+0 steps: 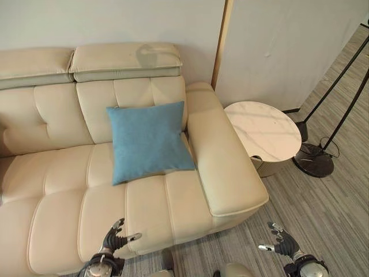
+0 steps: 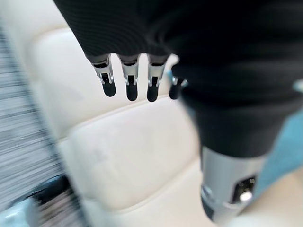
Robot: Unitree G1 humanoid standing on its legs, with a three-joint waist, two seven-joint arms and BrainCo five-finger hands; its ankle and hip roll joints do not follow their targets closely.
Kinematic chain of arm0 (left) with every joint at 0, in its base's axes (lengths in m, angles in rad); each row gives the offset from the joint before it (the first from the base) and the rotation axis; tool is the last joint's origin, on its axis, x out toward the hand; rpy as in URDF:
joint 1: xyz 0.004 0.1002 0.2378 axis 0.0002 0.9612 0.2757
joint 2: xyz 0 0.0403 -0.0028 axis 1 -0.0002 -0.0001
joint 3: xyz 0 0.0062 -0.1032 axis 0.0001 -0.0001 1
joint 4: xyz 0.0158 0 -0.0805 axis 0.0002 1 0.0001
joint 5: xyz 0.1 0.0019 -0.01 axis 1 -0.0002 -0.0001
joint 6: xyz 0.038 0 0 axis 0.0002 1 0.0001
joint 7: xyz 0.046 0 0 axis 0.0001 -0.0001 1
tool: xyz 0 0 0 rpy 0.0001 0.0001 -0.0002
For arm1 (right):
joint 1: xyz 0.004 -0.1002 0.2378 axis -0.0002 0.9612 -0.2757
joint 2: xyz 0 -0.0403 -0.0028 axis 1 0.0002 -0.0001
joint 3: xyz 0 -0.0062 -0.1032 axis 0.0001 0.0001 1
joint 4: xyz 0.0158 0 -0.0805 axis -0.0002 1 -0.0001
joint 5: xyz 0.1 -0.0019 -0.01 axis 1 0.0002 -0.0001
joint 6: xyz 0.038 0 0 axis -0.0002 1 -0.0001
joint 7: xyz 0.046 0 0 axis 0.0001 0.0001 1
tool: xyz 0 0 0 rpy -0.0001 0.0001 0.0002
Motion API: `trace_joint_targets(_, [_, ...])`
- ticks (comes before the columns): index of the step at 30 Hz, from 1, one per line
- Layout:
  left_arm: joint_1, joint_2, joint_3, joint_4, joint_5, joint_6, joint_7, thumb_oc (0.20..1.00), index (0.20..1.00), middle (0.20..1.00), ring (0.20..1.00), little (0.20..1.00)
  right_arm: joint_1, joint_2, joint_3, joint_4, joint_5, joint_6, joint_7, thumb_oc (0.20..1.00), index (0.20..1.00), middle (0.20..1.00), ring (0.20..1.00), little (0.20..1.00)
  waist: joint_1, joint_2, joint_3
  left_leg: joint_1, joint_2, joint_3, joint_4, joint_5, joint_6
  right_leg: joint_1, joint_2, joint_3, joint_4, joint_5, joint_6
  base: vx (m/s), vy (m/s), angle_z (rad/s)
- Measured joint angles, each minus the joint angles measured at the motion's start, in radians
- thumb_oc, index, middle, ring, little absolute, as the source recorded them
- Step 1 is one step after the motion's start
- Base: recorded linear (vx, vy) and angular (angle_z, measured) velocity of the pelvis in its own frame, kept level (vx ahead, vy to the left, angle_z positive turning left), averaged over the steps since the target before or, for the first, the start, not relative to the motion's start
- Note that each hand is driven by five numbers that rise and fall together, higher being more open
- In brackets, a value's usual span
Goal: Pick up all the scattered cushions and arrange them neatly on the sofa.
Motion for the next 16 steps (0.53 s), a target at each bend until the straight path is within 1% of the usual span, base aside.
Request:
trace_joint_targets(1, [0.010, -0.008, -0.008, -0.011, 0.001, -0.002, -0.004, 1.000, 1.000, 1.000, 1.000, 1.000, -0.011, -0.002, 0.001, -0.004, 0.000, 0.002, -0.006, 1.000, 1.000, 1.000, 1.000, 1.000, 0.016, 0.038, 0.002, -0.022, 0.025, -0.018, -0.013, 0.000, -0.014, -0.011, 0.032, -0.001, -0.037, 0.012, -0.005, -0.28, -0.112, -0.09])
trace_joint_targets(2, [0.009, -0.012, -0.005, -0.010, 0.000, -0.004, -0.004, 1.000, 1.000, 1.000, 1.000, 1.000, -0.009, -0.002, 0.002, -0.008, 0.000, 0.002, -0.009, 1.000, 1.000, 1.000, 1.000, 1.000, 0.021, 0.034, -0.002, -0.035, 0.033, -0.021, -0.013, -0.009, -0.029, -0.023, 0.052, 0.007, -0.041, 0.022, -0.023, -0.21, -0.077, 0.04])
trace_joint_targets(3, [0.015, -0.014, -0.004, -0.007, 0.000, -0.003, -0.001, 1.000, 1.000, 1.000, 1.000, 1.000, -0.023, -0.006, 0.014, -0.010, 0.001, 0.002, -0.014, 1.000, 1.000, 1.000, 1.000, 1.000, 0.028, 0.048, 0.009, -0.085, 0.059, -0.050, 0.023, -0.024, -0.102, -0.075, 0.093, 0.035, -0.012, 0.053, -0.073, -0.32, -0.044, -0.12])
trace_joint_targets(4, [0.014, -0.015, -0.003, -0.007, 0.000, -0.002, 0.000, 1.000, 1.000, 1.000, 1.000, 1.000, -0.033, -0.020, 0.036, -0.011, 0.000, 0.002, -0.015, 1.000, 1.000, 1.000, 1.000, 1.000, 0.041, 0.053, 0.017, -0.109, 0.073, -0.075, 0.052, -0.010, -0.155, -0.105, 0.100, 0.037, 0.018, 0.061, -0.096, -0.28, -0.017, -0.11])
trace_joint_targets(5, [0.022, -0.016, -0.003, 0.002, 0.000, 0.006, -0.001, 1.000, 1.000, 1.000, 1.000, 1.000, -0.035, -0.023, 0.042, -0.009, 0.000, 0.005, -0.017, 1.000, 1.000, 1.000, 1.000, 1.000, 0.046, 0.049, 0.024, -0.126, 0.062, -0.099, 0.089, -0.046, -0.169, -0.111, 0.093, 0.023, 0.019, 0.072, -0.131, -0.32, -0.007, -0.13])
trace_joint_targets(6, [0.018, -0.018, -0.002, 0.001, -0.001, 0.006, 0.001, 1.000, 1.000, 1.000, 1.000, 1.000, -0.034, -0.039, 0.067, -0.011, 0.000, 0.005, -0.018, 1.000, 1.000, 1.000, 1.000, 1.000, 0.044, 0.015, 0.036, -0.142, 0.009, -0.176, 0.179, -0.054, -0.189, -0.125, 0.058, 0.018, 0.031, 0.086, -0.127, -0.13, 0.024, 0.03])
trace_joint_targets(7, [0.015, -0.021, -0.002, 0.003, -0.001, 0.006, 0.000, 1.000, 1.000, 1.000, 1.000, 1.000, -0.034, -0.049, 0.079, -0.016, 0.000, 0.005, -0.017, 1.000, 1.000, 1.000, 1.000, 1.000, 0.040, -0.008, 0.039, -0.141, -0.057, -0.233, 0.270, -0.097, -0.173, -0.121, 0.022, 0.028, 0.020, 0.105, -0.119, -0.08, 0.043, 0.14])
trace_joint_targets(8, [0.007, -0.024, 0.002, 0.017, -0.001, 0.004, 0.001, 1.000, 1.000, 1.000, 1.000, 1.000, -0.035, -0.050, 0.070, -0.017, 0.000, 0.004, -0.017, 1.000, 1.000, 1.000, 1.000, 1.000, 0.025, -0.031, 0.039, -0.122, -0.091, -0.228, 0.321, -0.142, -0.152, -0.109, -0.004, 0.026, -0.022, 0.139, -0.112, -0.01, 0.059, 0.21])
trace_joint_targets(9, [-0.002, -0.027, 0.007, 0.036, -0.004, 0.003, 0.001, 1.000, 1.000, 1.000, 1.000, 1.000, -0.039, -0.049, 0.063, -0.019, 0.001, 0.004, -0.018, 1.000, 1.000, 1.000, 1.000, 1.000, 0.015, -0.030, 0.038, -0.087, -0.092, -0.219, 0.324, -0.175, -0.136, -0.100, -0.011, 0.025, -0.056, 0.164, -0.108, 0.05, 0.071, 0.19])
trace_joint_targets(10, [-0.011, -0.031, 0.011, 0.047, -0.012, 0.003, 0.001, 1.000, 1.000, 1.000, 1.000, 1.000, -0.039, -0.046, 0.054, -0.020, 0.001, 0.004, -0.017, 1.000, 1.000, 1.000, 1.000, 1.000, 0.010, -0.029, 0.038, -0.040, -0.084, -0.205, 0.302, -0.194, -0.128, -0.099, -0.013, 0.029, -0.072, 0.177, -0.104, 0.08, 0.083, 0.09])
trace_joint_targets(11, [-0.019, -0.036, 0.012, 0.046, -0.032, 0.003, 0.001, 1.000, 1.000, 1.000, 1.000, 1.000, -0.040, -0.039, 0.037, -0.019, 0.001, 0.004, -0.016, 1.000, 1.000, 1.000, 1.000, 1.000, 0.000, -0.022, 0.036, 0.025, -0.078, -0.206, 0.257, -0.202, -0.119, -0.093, -0.011, 0.030, -0.088, 0.187, -0.098, 0.08, 0.090, 0.11])
trace_joint_targets(13, [-0.025, -0.043, -0.001, 0.036, -0.032, 0.002, -0.001, 1.000, 1.000, 1.000, 1.000, 1.000, -0.040, -0.040, 0.026, -0.007, 0.002, 0.003, -0.016, 1.000, 1.000, 1.000, 1.000, 1.000, -0.020, 0.011, 0.023, 0.156, -0.049, -0.193, 0.102, -0.185, -0.107, -0.085, 0.010, 0.022, -0.102, 0.199, -0.081, 0.04, 0.101, 0.19])
trace_joint_targets(14, [-0.051, -0.045, -0.003, 0.034, -0.031, 0.000, 0.000, 1.000, 1.000, 1.000, 1.000, 1.000, -0.045, -0.025, 0.019, 0.010, 0.002, 0.003, -0.017, 1.000, 1.000, 1.000, 1.000, 1.000, -0.029, 0.035, 0.020, 0.195, -0.031, -0.178, 0.012, -0.191, -0.091, -0.100, 0.025, 0.011, -0.098, 0.206, -0.062, 0.02, 0.100, 0.08])
trace_joint_targets(15, [-0.062, -0.042, -0.003, 0.032, -0.031, 0.000, 0.000, 1.000, 1.000, 1.000, 1.000, 1.000, -0.052, -0.012, 0.024, 0.011, 0.002, 0.003, -0.016, 1.000, 1.000, 1.000, 1.000, 1.000, -0.029, 0.024, 0.018, 0.187, -0.041, -0.177, 0.012, -0.194, -0.085, -0.115, 0.016, 0.019, -0.092, 0.205, -0.038, 0.05, 0.116, -0.05])
trace_joint_targets(16, [-0.056, -0.041, -0.005, 0.030, -0.031, 0.000, -0.001, 1.000, 1.000, 1.000, 1.000, 1.000, -0.052, 0.002, 0.032, 0.013, 0.001, 0.003, -0.015, 1.000, 1.000, 1.000, 1.000, 1.000, -0.029, 0.013, 0.013, 0.185, -0.057, -0.166, 0.012, -0.193, -0.072, -0.113, 0.000, 0.030, -0.106, 0.216, -0.016, 0.06, 0.095, -0.18])
